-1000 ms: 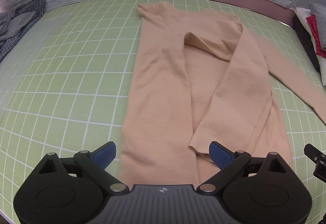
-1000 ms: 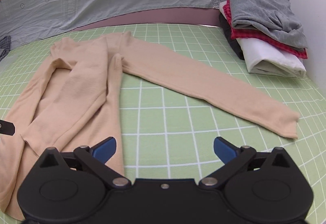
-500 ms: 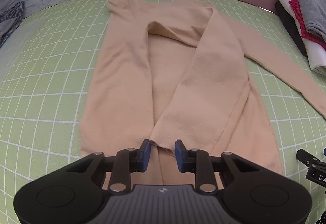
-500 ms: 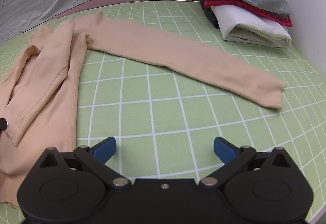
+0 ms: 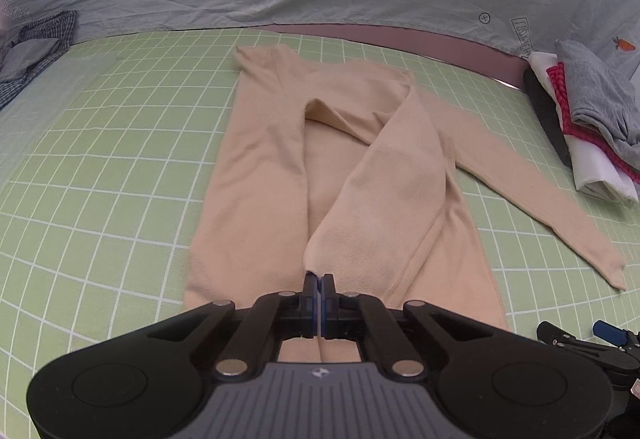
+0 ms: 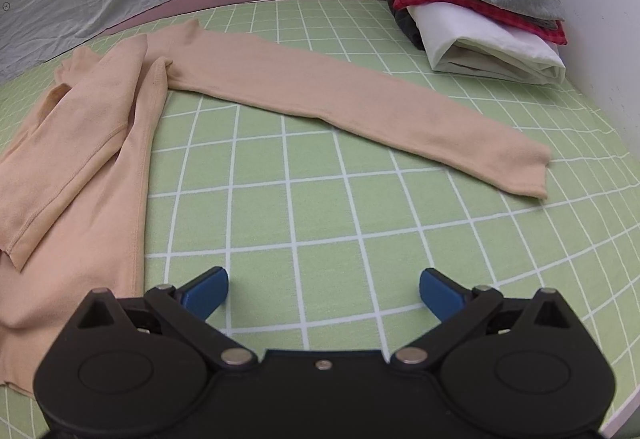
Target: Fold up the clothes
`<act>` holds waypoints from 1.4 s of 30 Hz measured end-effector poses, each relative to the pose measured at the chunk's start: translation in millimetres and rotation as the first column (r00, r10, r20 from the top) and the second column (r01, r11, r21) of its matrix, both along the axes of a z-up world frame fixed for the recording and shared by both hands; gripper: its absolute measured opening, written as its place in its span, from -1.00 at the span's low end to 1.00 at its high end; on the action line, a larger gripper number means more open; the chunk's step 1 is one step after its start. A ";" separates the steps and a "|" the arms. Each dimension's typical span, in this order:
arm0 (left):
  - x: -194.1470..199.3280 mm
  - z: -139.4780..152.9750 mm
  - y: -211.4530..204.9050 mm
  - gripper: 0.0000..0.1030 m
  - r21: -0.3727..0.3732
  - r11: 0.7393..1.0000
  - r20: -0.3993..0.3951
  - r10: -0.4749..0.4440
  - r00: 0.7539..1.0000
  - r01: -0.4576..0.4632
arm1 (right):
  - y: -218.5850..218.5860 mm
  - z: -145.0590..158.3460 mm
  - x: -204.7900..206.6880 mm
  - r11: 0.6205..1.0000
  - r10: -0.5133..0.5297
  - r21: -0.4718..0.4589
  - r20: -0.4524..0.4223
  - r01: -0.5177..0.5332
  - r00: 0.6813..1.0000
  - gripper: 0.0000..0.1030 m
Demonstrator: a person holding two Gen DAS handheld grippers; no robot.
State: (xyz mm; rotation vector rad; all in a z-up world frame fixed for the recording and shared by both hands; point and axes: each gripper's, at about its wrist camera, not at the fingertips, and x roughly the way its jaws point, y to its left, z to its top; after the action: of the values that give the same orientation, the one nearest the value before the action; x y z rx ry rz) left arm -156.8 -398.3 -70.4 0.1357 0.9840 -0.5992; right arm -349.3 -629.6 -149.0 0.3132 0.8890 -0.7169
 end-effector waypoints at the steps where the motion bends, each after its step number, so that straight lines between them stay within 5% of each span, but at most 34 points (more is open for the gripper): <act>1: -0.8 1.3 6.9 -0.98 -0.010 1.000 -0.009 0.018 1.000 -0.018 | 2.3 0.1 1.3 1.000 0.007 -0.010 -0.003 -0.007 1.000 1.00; 7: -6.1 -1.3 55.4 -0.99 -0.052 0.985 -0.102 0.160 0.982 -0.166 | 18.2 0.9 6.7 0.998 0.049 -0.039 -0.007 -0.049 0.999 1.00; 13: -12.6 -8.4 103.2 -0.99 -0.073 0.950 -0.196 0.285 0.938 -0.304 | 32.5 1.8 9.7 0.995 0.077 -0.060 -0.010 -0.077 0.997 1.00; 24: -18.4 -29.9 122.9 -0.95 0.019 0.943 -0.257 0.326 0.910 -0.333 | 49.5 2.1 4.1 0.993 0.098 -0.070 -0.017 -0.099 0.995 1.00; 34: -1.8 -10.2 98.7 -0.07 0.072 0.950 -0.123 0.312 0.942 -0.305 | 42.0 2.5 1.9 0.996 0.054 -0.068 -0.004 -0.054 0.999 1.00; 42: 34.3 -7.0 70.1 0.09 0.089 0.961 -0.087 0.271 0.959 -0.263 | 16.5 7.3 17.1 0.997 -0.024 -0.066 0.044 0.027 0.999 1.00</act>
State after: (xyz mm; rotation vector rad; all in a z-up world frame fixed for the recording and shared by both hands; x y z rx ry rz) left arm -122.5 -328.2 -77.4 0.0391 1.1003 -0.3225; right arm -332.2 -613.1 -141.6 0.2807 0.8194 -0.7589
